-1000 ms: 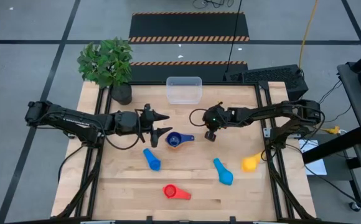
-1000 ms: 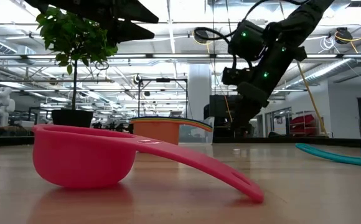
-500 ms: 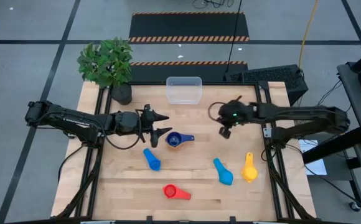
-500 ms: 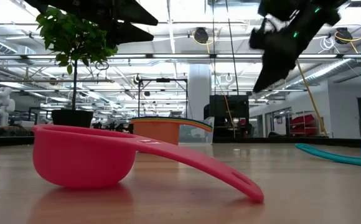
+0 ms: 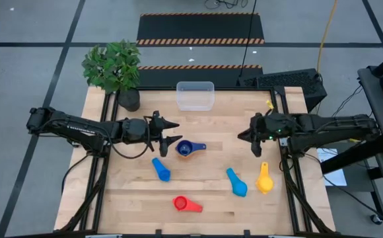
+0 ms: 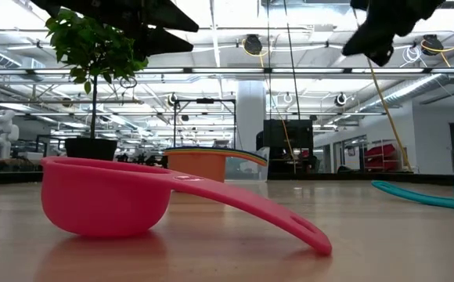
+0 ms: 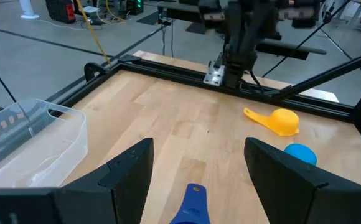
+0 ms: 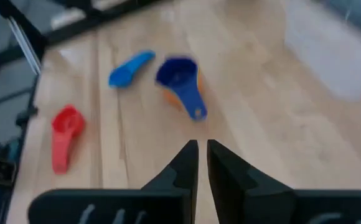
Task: Nest measuring cups in basket
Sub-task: Stack the yellow measuring cup on top of the dark blue measuring cup
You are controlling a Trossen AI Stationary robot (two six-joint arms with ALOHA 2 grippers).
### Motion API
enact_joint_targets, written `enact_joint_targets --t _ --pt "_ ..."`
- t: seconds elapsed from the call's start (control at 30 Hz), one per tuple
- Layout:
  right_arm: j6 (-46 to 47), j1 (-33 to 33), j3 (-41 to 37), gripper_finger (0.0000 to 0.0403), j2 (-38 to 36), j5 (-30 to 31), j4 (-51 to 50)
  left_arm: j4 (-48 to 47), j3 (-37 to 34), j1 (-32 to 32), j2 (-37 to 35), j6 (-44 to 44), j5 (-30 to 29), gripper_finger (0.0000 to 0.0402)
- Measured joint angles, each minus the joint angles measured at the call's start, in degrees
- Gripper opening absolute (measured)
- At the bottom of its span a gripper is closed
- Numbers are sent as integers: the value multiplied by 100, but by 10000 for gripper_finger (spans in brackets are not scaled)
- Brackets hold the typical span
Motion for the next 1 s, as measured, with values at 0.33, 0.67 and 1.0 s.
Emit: enact_joint_targets --t 0.33,0.67,1.0 --pt "439 -9 0 62 877 -1123 -1948 51 -2 0 0 -44 28 255" --pt "-567 -115 0 176 2407 -1817 -2867 197 -2 0 -2 -38 137 255" --pt "-1740 -125 -172 281 2738 -2092 -2903 13 -2 -2 -2 -142 736 255"
